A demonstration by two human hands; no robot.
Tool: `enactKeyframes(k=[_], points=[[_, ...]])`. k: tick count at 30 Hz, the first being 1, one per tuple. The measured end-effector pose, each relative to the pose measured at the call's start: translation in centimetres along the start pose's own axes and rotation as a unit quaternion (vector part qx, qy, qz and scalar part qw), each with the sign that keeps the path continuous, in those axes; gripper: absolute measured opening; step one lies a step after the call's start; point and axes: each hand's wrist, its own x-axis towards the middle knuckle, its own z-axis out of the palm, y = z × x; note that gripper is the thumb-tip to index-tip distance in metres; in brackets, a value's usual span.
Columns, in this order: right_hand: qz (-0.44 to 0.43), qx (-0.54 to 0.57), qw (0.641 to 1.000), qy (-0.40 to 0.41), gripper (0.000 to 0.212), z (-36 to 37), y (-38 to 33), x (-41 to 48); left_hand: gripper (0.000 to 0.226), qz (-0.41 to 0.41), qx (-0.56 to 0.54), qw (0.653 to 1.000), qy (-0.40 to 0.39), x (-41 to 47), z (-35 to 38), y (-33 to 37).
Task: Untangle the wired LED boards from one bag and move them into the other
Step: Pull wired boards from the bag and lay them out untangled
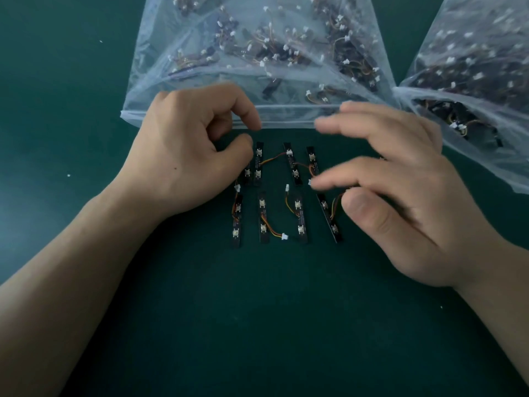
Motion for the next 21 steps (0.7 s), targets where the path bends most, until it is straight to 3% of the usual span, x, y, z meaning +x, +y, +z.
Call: enactKeyframes(k=[6, 21], points=[[0.019, -0.053, 0.997, -0.06, 0.064, 0.58, -0.33, 0.2, 0.02, 0.017, -0.007, 0.999, -0.034, 0.12, -0.23, 0.18], [-0.01, -0.102, 0.991, -0.08, 0.066, 1.0, -0.21, 0.27, 0.016, 0.029, -0.002, 0.999, -0.039, -0.2, 0.01, 0.0]])
